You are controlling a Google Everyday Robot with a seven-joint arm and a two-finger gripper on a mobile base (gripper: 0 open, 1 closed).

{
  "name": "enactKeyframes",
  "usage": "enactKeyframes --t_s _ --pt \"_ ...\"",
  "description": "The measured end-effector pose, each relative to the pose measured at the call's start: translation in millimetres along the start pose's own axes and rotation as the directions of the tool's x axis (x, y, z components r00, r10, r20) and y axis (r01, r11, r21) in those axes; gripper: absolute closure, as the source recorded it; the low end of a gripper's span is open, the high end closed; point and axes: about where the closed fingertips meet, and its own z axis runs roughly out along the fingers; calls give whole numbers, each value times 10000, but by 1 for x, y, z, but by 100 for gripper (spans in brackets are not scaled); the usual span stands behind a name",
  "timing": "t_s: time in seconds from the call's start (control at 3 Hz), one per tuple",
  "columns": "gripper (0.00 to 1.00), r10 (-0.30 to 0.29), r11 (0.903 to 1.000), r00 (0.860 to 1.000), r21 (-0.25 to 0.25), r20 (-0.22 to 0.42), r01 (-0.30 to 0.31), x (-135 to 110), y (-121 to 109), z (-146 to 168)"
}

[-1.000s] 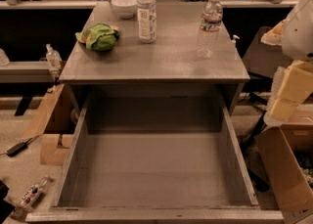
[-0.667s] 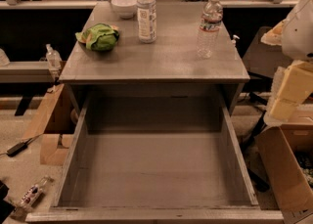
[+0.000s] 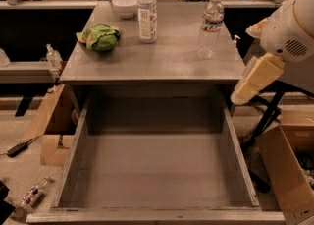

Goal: Place blue plastic bottle into top drawer

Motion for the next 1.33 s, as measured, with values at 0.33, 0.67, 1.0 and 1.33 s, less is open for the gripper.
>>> enactKeyframes --t_s 0.33,0.67,1.0,1.33 --pt "0 1246 9908 9786 321 1636 -1315 -18 -27 32" --pt "0 2204 9642 9283 770 2993 -2537 -39 -55 52" --pt "0 2353 9401 8814 1343 4096 -3133 -66 -72 59" --pt "0 2136 9068 8455 2226 4895 -3580 -85 -91 50"
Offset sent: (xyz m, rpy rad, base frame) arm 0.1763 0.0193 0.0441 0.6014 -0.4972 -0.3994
